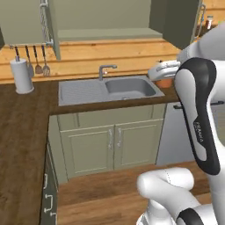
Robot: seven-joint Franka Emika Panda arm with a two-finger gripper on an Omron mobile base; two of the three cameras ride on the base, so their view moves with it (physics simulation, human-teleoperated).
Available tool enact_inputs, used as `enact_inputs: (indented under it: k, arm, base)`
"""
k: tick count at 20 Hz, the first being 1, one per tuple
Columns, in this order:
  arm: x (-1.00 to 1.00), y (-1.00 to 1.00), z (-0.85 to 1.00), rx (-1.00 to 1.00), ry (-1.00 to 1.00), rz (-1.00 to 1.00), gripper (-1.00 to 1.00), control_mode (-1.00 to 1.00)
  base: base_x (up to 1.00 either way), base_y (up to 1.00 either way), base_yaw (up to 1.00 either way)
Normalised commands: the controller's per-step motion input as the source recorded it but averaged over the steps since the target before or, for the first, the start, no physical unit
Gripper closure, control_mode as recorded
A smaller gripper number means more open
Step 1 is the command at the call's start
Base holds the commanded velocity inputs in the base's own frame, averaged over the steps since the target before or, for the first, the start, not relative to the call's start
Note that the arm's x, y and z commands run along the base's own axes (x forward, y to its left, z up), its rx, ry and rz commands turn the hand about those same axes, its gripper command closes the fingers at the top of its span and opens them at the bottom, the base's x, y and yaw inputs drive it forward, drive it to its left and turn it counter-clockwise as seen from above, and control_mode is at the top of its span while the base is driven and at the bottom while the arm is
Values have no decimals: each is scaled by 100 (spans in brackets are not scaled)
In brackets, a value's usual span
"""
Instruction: From the different types of pastries on the counter, select a croissant and place it on the cutting board. Then retrieve a jar of jam from the cabinet and place it alongside the croissant on the cutting board.
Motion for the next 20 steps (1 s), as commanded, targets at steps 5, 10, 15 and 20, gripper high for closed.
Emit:
enact_inputs:
  k: [5,10,15,20]
  arm:
    - [0,0,0,0,0,0,100,100]
    - [0,0,0,0,0,0,100,100]
    - [0,0,0,0,0,0,100,100]
    - [0,0,0,0,0,0,100,100]
  base:
    - [-57,-100,4]
    - [-36,-100,5]
    - [-5,-100,7]
    - [8,-100,5]
